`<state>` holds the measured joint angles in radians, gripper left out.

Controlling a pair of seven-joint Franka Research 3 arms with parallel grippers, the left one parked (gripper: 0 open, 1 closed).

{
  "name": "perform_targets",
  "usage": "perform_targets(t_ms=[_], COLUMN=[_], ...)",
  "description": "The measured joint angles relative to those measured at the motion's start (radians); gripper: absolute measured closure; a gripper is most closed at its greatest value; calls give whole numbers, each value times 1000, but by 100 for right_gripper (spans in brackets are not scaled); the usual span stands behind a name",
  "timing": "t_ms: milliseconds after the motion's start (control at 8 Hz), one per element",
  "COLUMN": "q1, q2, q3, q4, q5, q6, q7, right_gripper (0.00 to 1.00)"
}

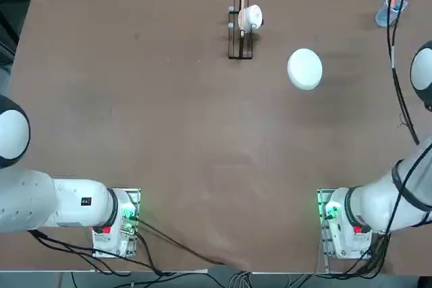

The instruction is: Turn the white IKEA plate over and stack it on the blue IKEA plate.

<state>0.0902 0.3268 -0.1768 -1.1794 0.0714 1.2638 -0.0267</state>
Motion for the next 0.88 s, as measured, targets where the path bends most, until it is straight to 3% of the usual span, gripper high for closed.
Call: perform_targets(t_ms=[125, 250, 500, 875], q1=[-110, -168, -178, -179], q2=[-42, -100, -181, -194], q3=[120, 184, 218, 227], q4=[-66, -158, -261, -273], q5=[-25, -37, -42, -46], q6=[77, 136, 167, 186], q7=[1, 9, 44, 46], right_gripper=[0, 0, 0, 0])
